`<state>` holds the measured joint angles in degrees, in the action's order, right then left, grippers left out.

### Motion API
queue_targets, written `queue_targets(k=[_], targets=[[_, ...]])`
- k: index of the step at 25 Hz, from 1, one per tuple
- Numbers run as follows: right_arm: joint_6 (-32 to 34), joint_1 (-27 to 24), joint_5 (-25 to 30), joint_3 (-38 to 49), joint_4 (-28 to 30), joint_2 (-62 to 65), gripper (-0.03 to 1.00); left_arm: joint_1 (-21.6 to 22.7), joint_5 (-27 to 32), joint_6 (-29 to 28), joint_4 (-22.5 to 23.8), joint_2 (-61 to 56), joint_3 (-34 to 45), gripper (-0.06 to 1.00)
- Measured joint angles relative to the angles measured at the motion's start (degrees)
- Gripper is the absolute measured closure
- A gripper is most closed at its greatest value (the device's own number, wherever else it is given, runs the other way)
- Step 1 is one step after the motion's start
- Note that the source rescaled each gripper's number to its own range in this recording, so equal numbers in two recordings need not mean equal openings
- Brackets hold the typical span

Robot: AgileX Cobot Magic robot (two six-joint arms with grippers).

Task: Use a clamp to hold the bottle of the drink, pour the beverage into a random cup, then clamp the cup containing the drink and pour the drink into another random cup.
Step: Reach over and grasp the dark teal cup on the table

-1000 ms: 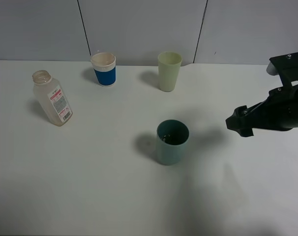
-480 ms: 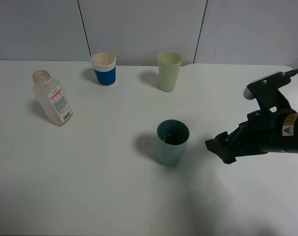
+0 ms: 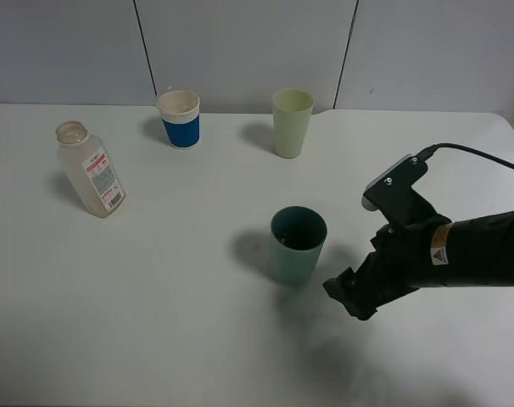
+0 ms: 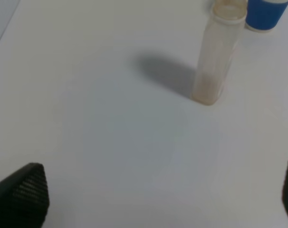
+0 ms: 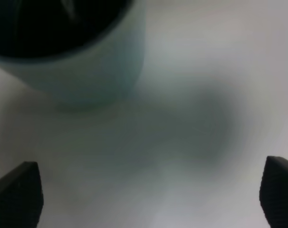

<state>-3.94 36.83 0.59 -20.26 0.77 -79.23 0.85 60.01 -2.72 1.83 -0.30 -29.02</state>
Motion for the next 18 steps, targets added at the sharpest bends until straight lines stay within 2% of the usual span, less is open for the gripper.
queue_targets(k=[1, 7, 11, 13, 16, 18], targets=[[0.0, 0.0, -2.83, 0.0, 0.79, -1.58, 0.23, 0.0, 0.0, 0.0, 0.0, 0.0, 0.0, -0.06], [0.21, 0.0, -9.22, 0.0, 4.34, -6.24, 0.23, 0.0, 0.0, 0.0, 0.0, 0.0, 0.0, -0.06], [3.94, 0.0, -14.08, 0.0, 9.52, -10.25, 0.23, 0.0, 0.0, 0.0, 0.0, 0.0, 0.0, -0.06], [5.7, 0.0, -18.46, 0.0, 13.22, -13.08, 0.23, 0.0, 0.0, 0.0, 0.0, 0.0, 0.0, -0.06], [6.46, 0.0, -24.52, -0.05, 14.76, -16.51, 0.21, 0.0, 0.0, 0.0, 0.0, 0.0, 0.0, -0.06], [6.51, 0.0, -26.25, -0.05, 14.82, -17.89, 0.18, 0.0, 0.0, 0.0, 0.0, 0.0, 0.0, -0.06]])
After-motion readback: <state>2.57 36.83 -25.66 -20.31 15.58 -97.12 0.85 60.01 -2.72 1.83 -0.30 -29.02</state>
